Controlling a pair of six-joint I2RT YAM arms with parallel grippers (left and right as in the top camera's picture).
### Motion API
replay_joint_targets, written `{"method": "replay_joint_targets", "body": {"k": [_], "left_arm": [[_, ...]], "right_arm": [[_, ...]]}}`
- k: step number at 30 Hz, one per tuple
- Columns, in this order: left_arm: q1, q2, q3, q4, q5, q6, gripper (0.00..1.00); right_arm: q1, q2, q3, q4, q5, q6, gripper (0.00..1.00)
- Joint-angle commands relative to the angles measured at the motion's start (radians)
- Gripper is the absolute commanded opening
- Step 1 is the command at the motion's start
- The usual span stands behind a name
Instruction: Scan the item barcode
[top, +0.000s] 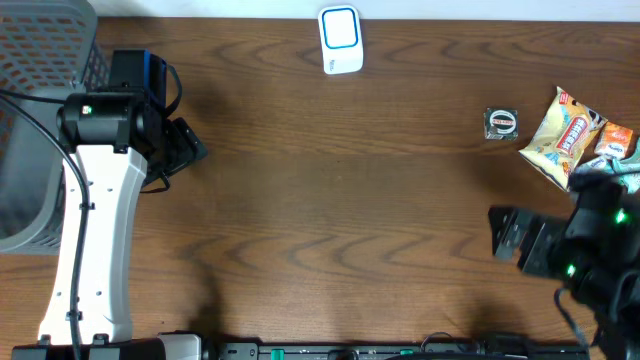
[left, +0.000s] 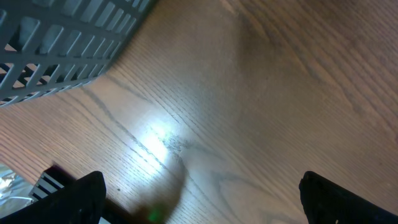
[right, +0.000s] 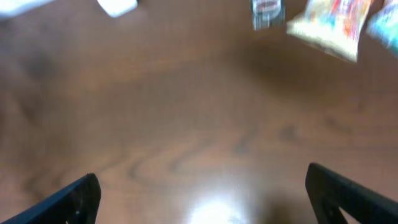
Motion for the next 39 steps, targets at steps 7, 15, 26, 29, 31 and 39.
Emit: {"method": "replay_joint_targets", "body": {"k": [7, 15, 26, 29, 31, 39], "left_arm": [[0.003, 0.000, 0.000, -0.004, -0.009, -0.005, 0.98], [0.003, 0.000, 0.000, -0.004, -0.009, -0.005, 0.98], [0.003, 0.000, 0.000, -0.004, -0.009, -0.006, 0.98], [0.003, 0.000, 0.000, -0.004, -0.009, -0.006, 0.98], [0.003, 0.000, 0.000, -0.004, -0.009, -0.005, 0.98], [0.003, 0.000, 0.000, -0.004, -0.009, -0.005, 0.98]], "right_arm": [[0.006, -0.066, -0.052, -0.222, -0.088, 0.005, 0.99], [0.006, -0.066, -0.052, -0.237, -0.114, 0.003, 0.99], [0.006, -0.066, -0.052, -0.240, -0.113, 0.003, 0.99], [0.006, -0.066, -0.053, -0.240, -0.113, 0.003, 0.99], [0.006, -0.067, -0.053, -0.238, -0.076, -0.024, 0.99], [0.011, -0.181, -0.054, -0.214, -0.009, -0.118, 0.99]]}}
